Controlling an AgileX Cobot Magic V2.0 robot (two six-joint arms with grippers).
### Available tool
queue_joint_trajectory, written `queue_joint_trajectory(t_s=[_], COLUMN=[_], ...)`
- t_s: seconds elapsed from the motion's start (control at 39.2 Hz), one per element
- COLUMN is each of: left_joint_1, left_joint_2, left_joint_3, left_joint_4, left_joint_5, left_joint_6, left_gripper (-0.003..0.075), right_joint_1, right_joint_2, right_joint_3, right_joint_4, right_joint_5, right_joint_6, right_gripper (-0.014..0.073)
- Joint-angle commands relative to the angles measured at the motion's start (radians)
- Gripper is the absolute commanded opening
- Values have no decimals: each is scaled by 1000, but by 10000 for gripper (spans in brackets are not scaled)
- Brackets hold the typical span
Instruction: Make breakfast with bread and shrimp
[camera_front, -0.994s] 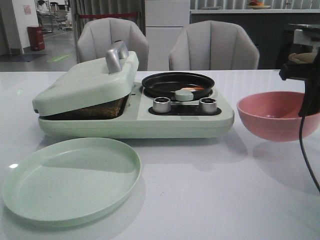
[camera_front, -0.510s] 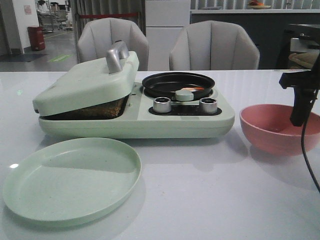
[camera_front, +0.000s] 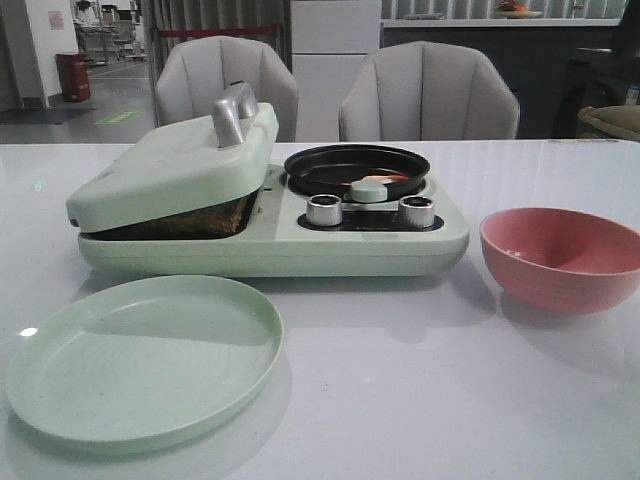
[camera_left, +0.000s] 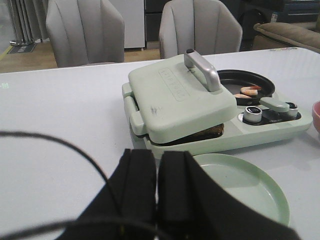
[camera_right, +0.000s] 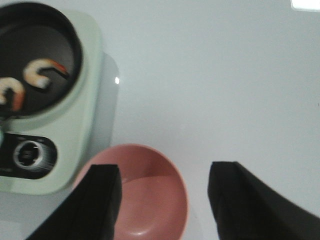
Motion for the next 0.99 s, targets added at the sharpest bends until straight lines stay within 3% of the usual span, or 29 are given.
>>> queue_joint_trajectory(t_s=[0.0,0.18,0.41,0.79,0.97], left_joint_1=[-3,-3,-3,-3,-3], left_joint_2=[13,13,13,13,13], left_joint_3=[-27,-27,-27,-27,-27], left_joint_4=[-8,-8,-8,-8,-8], left_joint_5=[-74,-74,-74,-74,-74], left_joint_6=[-7,-7,-7,-7,-7], left_gripper=[134,135,135,135,134], right_joint_1=[62,176,246,256,256], right_joint_2=[-126,-282,-502,-964,-1167], right_joint_3=[-7,85,256,694,879], right_joint_4=[10,9,-11,-11,-11], right_joint_5=[-94,-175,-294,-574,-570], right_joint_6=[-17,-23,-23,-23,-23], right_gripper=[491,491,491,491,491])
